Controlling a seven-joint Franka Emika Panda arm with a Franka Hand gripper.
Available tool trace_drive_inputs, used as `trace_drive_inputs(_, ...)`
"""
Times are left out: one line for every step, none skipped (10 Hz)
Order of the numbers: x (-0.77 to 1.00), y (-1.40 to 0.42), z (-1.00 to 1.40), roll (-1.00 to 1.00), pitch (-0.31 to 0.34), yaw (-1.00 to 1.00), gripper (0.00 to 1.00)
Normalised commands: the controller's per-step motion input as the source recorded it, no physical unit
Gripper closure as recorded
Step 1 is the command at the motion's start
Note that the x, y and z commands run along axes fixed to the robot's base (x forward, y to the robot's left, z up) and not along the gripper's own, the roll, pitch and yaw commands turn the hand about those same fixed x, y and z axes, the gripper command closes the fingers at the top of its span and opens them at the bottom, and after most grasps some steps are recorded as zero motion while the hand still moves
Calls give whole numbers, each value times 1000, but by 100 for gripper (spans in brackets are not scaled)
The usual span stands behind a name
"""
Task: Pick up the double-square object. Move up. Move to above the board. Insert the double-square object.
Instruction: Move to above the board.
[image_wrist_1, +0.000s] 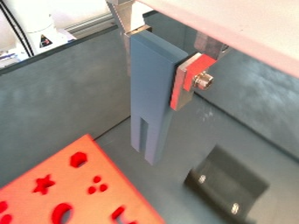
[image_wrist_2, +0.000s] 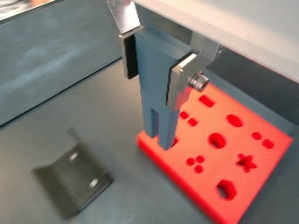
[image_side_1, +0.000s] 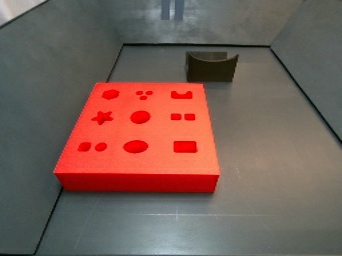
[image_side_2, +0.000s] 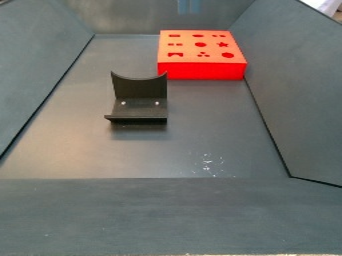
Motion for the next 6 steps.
trace_drive_inputs(-19,-1000,188,-37,80,-192,100)
trace_drive_inputs(-17,-1000,191,-35,83,-116,100)
trace_drive_inputs(-1,-1000,192,-9,87,-39,100)
trace_drive_inputs(12,-1000,197,-11,98,-14,100)
trace_drive_inputs(52,-1000,202,3,118,-3,100)
trace_drive_inputs(68,-755,153,6,127,3,100)
